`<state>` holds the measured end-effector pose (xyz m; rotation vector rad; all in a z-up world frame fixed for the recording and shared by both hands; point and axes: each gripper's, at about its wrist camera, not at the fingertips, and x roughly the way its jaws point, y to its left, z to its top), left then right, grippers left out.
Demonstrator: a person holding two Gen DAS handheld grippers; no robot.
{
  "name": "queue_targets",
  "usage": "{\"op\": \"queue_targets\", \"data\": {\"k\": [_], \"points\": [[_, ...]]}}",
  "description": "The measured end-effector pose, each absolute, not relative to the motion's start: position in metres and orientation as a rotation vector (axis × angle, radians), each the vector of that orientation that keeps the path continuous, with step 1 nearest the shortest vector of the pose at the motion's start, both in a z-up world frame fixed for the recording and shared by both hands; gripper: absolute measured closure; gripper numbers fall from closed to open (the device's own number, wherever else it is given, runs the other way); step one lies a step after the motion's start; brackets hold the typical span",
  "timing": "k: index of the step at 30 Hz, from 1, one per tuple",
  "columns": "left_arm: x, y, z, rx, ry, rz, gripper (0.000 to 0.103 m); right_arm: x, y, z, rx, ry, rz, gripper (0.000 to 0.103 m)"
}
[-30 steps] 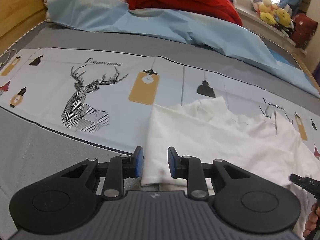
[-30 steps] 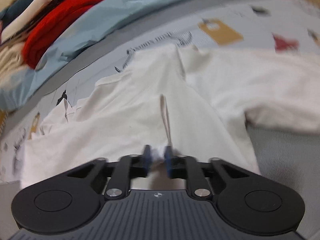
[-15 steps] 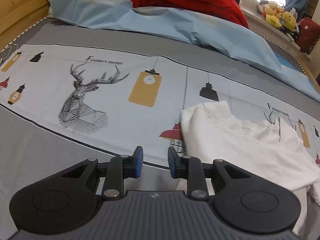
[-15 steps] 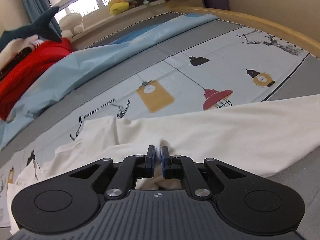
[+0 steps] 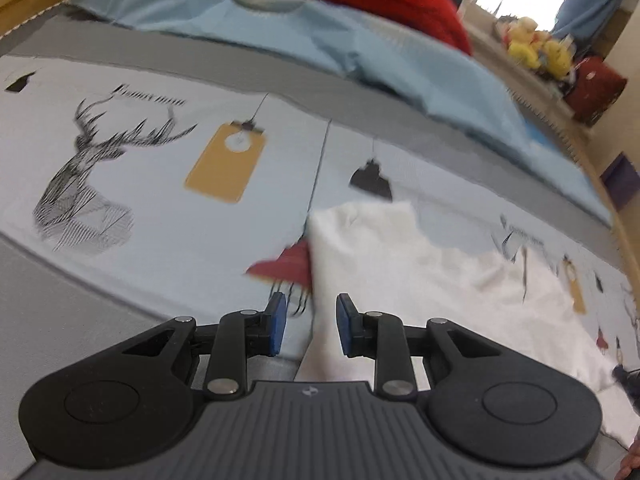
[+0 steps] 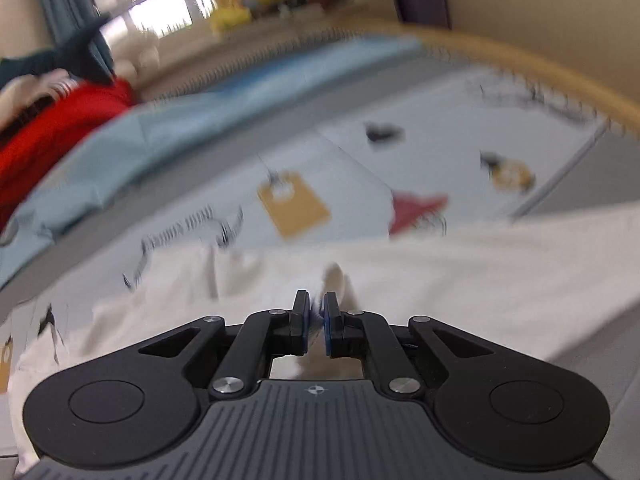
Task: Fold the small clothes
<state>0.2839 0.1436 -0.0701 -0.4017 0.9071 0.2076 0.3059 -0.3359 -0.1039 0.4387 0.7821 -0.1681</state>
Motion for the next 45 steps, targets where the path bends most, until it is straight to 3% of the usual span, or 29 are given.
{"op": "queue_targets", "data": {"k": [7, 11, 14, 16, 17, 22, 34, 37, 41, 45], "points": [[0.313, 0.145, -0.086, -0.429, 0.884, 0.191, 0.071, 0.307, -0.343, -0.101, 0.452, 0.760, -0.187, 0.093], [0.327, 0.140, -0.095, -0.432, 0.884, 0.182, 0.053, 0.314, -0.348, -0.104, 0.476, 0.770, -0.199, 0.093], [0.336, 0.136, -0.106, -0.419, 0.912, 0.181, 0.053, 0.316, -0.356, -0.110, 0.511, 0.787, -0.217, 0.093], [0.339, 0.136, -0.111, -0.416, 0.918, 0.181, 0.065, 0.315, -0.361, -0.114, 0.538, 0.795, -0.228, 0.093], [0.341, 0.137, -0.113, -0.408, 0.919, 0.168, 0.102, 0.315, -0.362, -0.114, 0.541, 0.796, -0.235, 0.093], [0.333, 0.150, -0.092, -0.343, 0.825, 0.267, 0.103, 0.313, -0.363, -0.112, 0.546, 0.774, -0.250, 0.093], [0.312, 0.149, -0.066, -0.330, 0.881, 0.173, 0.100, 0.309, -0.358, -0.102, 0.574, 0.761, -0.173, 0.088], [0.307, 0.141, -0.073, -0.339, 0.995, 0.027, 0.099, 0.316, -0.348, -0.113, 0.578, 0.845, -0.078, 0.078], [0.297, 0.127, -0.120, -0.169, 1.274, -0.003, 0.099, 0.321, -0.340, -0.134, 0.509, 0.977, -0.090, 0.078], [0.289, 0.125, -0.100, -0.152, 1.202, 0.023, 0.099, 0.318, -0.355, -0.140, 0.534, 1.010, -0.183, 0.078]]}}
